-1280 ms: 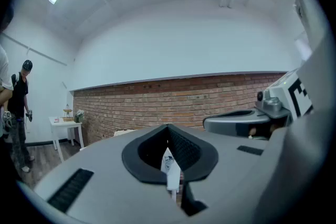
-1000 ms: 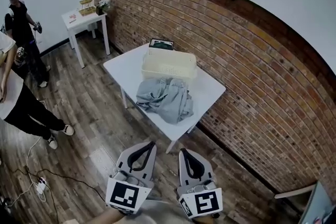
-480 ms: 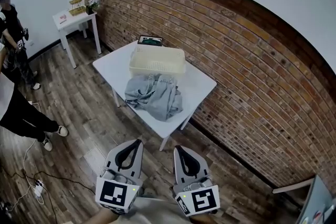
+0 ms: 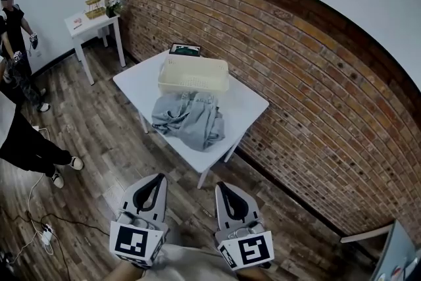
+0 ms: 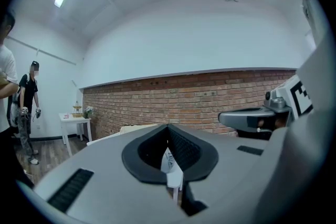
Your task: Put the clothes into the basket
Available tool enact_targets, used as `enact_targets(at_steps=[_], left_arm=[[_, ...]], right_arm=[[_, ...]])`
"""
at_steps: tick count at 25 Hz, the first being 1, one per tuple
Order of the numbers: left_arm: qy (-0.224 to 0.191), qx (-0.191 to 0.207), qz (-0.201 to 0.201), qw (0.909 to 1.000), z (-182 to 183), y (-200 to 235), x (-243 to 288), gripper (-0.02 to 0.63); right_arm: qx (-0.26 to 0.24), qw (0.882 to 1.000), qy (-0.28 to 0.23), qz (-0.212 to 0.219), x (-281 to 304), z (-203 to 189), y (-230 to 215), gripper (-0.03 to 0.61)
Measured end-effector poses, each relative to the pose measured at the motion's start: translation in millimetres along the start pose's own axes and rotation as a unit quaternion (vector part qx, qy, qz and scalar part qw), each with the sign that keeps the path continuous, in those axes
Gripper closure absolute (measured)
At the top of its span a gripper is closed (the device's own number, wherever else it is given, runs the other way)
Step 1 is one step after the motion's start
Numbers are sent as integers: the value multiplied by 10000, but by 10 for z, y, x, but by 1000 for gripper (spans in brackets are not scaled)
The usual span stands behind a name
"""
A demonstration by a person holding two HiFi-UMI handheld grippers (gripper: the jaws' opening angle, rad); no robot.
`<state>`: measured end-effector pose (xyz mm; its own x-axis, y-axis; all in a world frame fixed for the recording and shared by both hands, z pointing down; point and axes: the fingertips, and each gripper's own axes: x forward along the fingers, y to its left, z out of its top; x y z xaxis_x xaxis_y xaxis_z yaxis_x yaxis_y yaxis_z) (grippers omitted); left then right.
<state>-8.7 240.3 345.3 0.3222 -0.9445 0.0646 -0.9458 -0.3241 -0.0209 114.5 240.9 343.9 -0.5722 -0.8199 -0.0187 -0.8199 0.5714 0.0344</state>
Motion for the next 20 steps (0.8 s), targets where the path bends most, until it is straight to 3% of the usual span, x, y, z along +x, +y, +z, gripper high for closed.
enact_targets(at_steps=[10, 20], left_arm=[[-49, 28, -54, 10000, -46, 69, 190, 606], [-28, -41, -154, 9999, -137, 463, 737, 606]], right_arm=[[-93, 9999, 134, -7, 125, -97, -84, 572], [-165, 9995, 231, -106, 709, -192, -288, 572]])
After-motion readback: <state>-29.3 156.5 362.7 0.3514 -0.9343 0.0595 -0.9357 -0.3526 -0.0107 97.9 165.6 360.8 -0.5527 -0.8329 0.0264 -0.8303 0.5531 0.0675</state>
